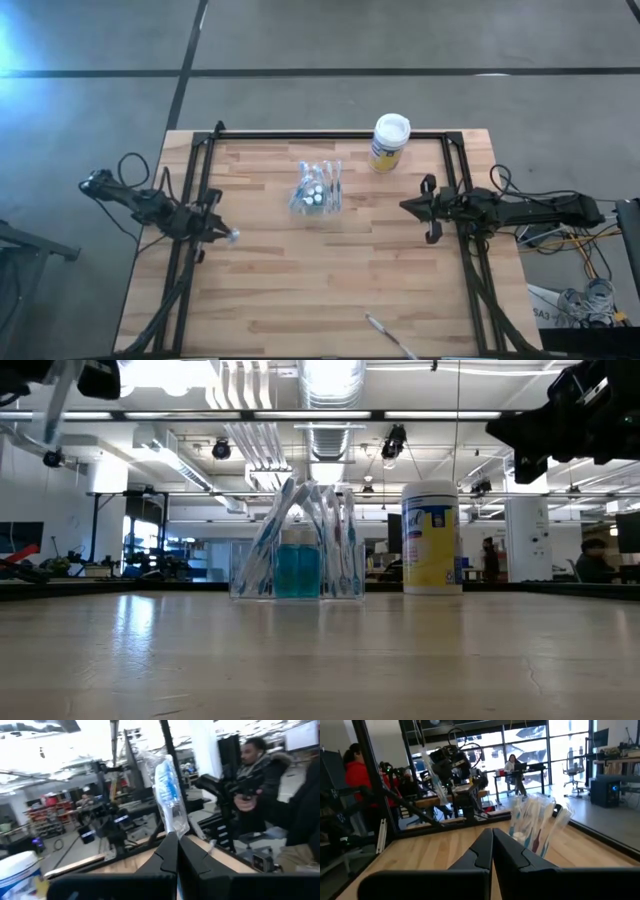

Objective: Pick & Place toothbrushing station
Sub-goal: Put the blue toothbrush into the transparent organizer

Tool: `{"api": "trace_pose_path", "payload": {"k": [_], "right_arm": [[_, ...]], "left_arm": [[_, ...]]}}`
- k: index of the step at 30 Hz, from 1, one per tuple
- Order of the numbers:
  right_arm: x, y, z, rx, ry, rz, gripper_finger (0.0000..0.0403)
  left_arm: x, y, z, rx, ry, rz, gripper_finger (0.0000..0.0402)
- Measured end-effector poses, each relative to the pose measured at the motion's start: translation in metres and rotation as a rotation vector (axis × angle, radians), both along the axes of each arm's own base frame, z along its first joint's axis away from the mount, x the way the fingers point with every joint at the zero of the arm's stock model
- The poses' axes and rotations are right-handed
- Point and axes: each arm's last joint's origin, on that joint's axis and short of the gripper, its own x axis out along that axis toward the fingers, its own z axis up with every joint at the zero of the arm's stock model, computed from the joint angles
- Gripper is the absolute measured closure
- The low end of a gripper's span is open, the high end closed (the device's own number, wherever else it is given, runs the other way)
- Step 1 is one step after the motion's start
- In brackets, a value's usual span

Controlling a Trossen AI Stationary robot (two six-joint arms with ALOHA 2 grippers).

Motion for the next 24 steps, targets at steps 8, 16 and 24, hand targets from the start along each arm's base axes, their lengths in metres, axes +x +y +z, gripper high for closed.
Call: {"api": "trace_pose_path", "payload": {"k": [8, 16, 24], "right_arm": [[0.0014, -0.0001, -0.0007, -0.025, 0.009, -0.003, 0.0394], [0.0012, -0.0001, -0.0002, -0.031, 0.004, -0.005, 0.0394], [0.0011, -0.0001, 0.0002, -0.047, 0.002, -0.007, 0.0394]], "left_arm": [[0.0005, 0.0014, 0.0001, -0.002, 0.000, 0.029, 0.0401], [0.0008, 0.0033, 0.0020, -0.031, -0.012, 0.093, 0.0401], [0.0009, 0.0040, 0.0027, -0.016, -0.023, 0.116, 0.0401]]}}
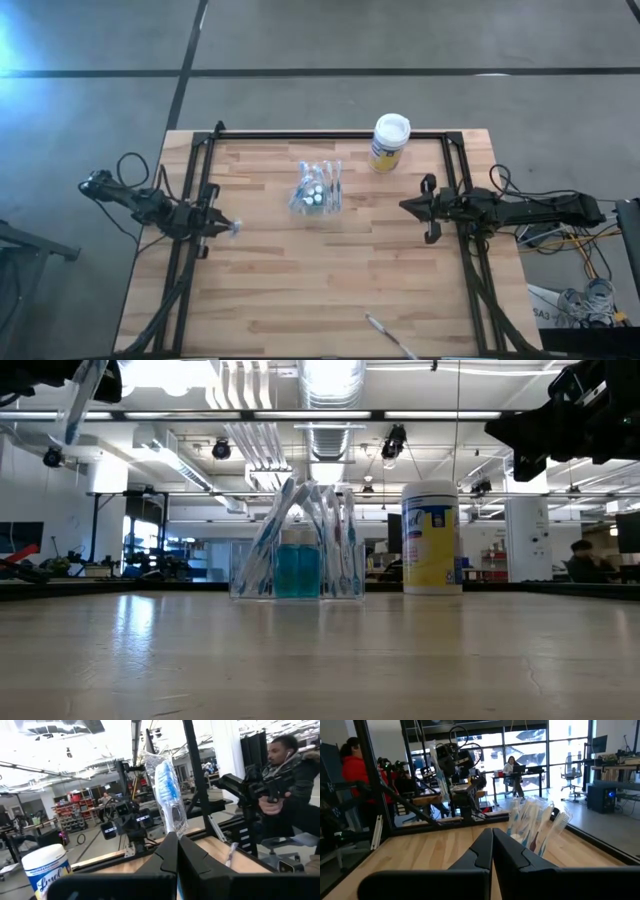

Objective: Pick & Place toothbrushing station
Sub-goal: Put the blue toothbrush into the transparent organizer

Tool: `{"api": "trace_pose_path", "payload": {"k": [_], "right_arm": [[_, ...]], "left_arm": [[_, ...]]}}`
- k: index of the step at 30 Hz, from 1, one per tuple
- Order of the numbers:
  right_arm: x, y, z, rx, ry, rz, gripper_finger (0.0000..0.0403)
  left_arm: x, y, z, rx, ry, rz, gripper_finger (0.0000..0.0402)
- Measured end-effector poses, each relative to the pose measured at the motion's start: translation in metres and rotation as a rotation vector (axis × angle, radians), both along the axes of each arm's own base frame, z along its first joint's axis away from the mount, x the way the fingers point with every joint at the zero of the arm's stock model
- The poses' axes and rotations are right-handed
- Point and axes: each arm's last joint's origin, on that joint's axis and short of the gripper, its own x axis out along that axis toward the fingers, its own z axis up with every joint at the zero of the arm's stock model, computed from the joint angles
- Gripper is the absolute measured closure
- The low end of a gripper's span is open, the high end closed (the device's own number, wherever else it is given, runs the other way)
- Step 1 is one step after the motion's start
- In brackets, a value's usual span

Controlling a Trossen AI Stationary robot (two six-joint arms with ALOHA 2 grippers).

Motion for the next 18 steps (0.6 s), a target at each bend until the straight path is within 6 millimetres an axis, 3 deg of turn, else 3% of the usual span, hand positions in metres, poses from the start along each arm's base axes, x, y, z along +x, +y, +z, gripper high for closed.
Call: {"api": "trace_pose_path", "payload": {"k": [18], "right_arm": [[-0.001, 0.000, 0.004, -0.032, -0.038, -0.005, 0.0394]], "left_arm": [[0.001, 0.017, 0.012, 0.030, -0.004, 0.146, 0.0401]]}}
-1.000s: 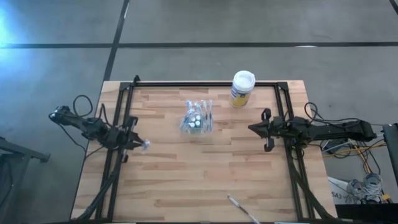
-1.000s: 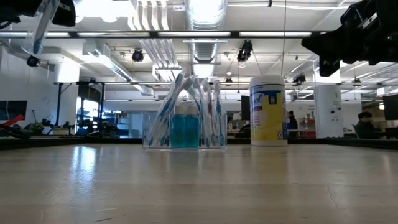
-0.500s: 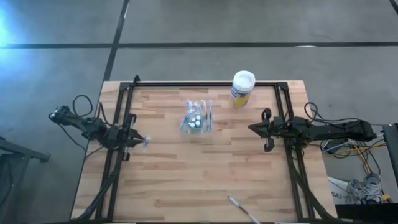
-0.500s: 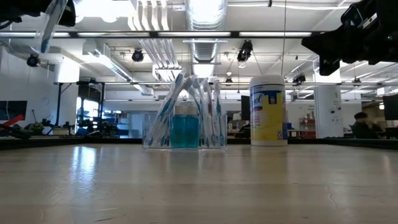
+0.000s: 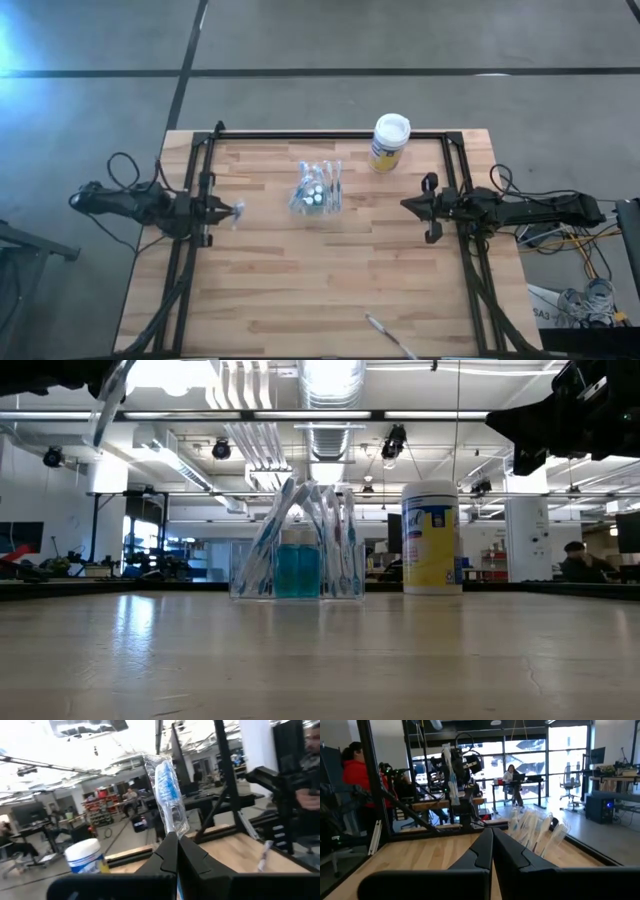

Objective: Pick & Place toothbrushing station
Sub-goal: Put the blue toothbrush into the transparent organizer

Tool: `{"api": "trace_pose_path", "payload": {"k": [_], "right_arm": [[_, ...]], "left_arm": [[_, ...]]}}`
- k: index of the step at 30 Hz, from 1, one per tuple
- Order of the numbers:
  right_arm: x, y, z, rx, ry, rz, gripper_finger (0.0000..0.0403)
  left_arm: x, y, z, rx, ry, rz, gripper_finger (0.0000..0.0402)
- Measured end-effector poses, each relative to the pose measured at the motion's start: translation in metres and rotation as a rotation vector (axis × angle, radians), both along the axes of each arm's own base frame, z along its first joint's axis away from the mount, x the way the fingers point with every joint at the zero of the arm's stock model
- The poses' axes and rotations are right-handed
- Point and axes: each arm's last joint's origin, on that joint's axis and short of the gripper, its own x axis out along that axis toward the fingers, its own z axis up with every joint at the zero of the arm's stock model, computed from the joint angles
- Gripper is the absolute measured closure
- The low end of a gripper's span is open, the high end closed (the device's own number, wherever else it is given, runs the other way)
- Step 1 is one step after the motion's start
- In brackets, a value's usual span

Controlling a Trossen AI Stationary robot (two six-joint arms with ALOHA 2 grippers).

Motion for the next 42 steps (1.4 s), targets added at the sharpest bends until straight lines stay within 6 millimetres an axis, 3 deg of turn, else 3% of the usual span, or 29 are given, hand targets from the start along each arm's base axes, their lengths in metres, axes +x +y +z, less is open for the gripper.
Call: {"api": "trace_pose_path", "payload": {"k": [7, 15, 19, 23, 33, 37, 42], "right_arm": [[0.000, 0.000, 0.001, -0.028, -0.005, -0.004, 0.0394], [0.000, 0.000, 0.001, -0.029, -0.007, -0.005, 0.0394], [0.000, 0.000, 0.001, -0.046, -0.010, -0.008, 0.0394], [0.000, 0.000, 0.002, -0.048, -0.013, -0.010, 0.0394], [0.000, 0.000, 0.002, -0.045, -0.013, -0.010, 0.0394], [0.000, 0.000, 0.002, -0.043, -0.013, -0.009, 0.0394], [0.000, 0.000, 0.001, -0.047, -0.012, -0.010, 0.0394]], "left_arm": [[0.008, 0.006, -0.025, -0.025, 0.051, -0.055, 0.0401], [0.013, 0.010, -0.049, -0.065, -0.102, -0.048, 0.0401], [0.013, 0.012, -0.042, -0.094, -0.226, -0.035, 0.0401], [0.020, 0.016, -0.026, -0.104, -0.222, 0.000, 0.0401], [0.062, 0.031, 0.014, -0.035, -0.192, 0.079, 0.0401], [0.082, 0.044, 0.019, -0.010, -0.220, 0.096, 0.0401], [0.109, 0.068, 0.008, -0.080, -0.158, 0.110, 0.0401]]}}
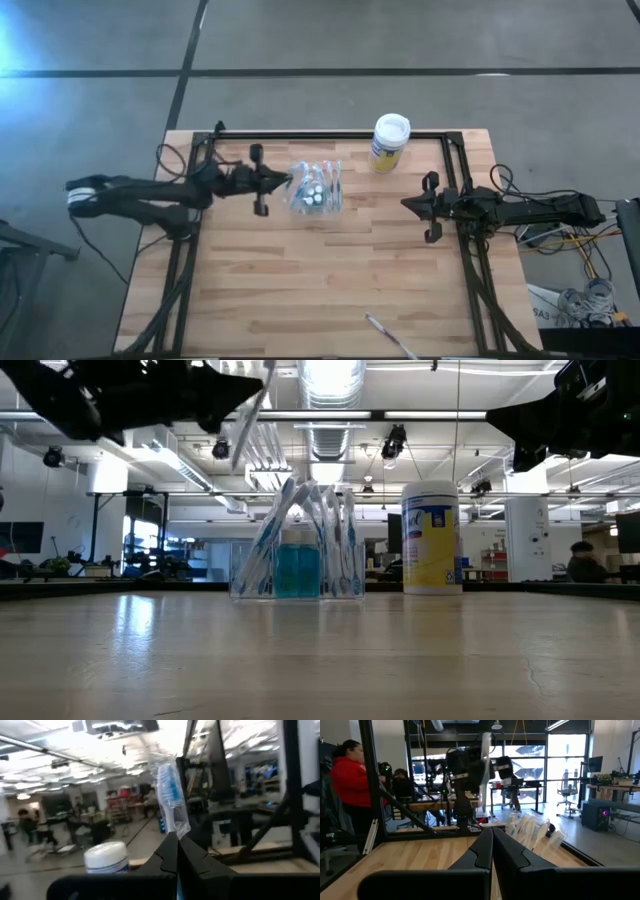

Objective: Pick & Place toothbrushing station
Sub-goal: Put the blue toothbrush into the transparent organizer

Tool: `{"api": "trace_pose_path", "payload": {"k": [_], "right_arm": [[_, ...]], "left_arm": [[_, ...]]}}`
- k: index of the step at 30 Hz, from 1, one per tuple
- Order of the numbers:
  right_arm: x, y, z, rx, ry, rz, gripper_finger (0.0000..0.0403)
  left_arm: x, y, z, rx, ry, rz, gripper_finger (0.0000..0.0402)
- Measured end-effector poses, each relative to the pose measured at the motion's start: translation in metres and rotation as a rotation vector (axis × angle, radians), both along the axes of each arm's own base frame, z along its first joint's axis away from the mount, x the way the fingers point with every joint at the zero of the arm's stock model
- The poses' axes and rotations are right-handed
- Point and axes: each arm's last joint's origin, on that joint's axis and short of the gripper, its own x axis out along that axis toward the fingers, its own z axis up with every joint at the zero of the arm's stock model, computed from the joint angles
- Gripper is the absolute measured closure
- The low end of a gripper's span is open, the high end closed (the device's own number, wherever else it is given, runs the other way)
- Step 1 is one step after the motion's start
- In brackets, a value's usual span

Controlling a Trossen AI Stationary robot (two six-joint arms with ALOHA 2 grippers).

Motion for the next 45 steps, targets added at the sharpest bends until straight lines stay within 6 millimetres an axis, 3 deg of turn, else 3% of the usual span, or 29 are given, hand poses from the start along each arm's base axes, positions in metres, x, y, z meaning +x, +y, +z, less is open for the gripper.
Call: {"api": "trace_pose_path", "payload": {"k": [11, 20, 45], "right_arm": [[0.000, 0.000, 0.000, 0.001, 0.001, 0.001, 0.0394], [0.000, 0.000, -0.001, 0.023, 0.004, 0.004, 0.0394], [0.000, 0.000, -0.002, 0.044, 0.021, 0.008, 0.0394]], "left_arm": [[0.032, 0.038, -0.062, -0.057, 0.132, 0.022, 0.0401], [0.041, 0.046, -0.086, -0.056, 0.132, 0.031, 0.0401], [0.008, 0.036, -0.119, -0.139, 0.269, 0.048, 0.0398]]}}
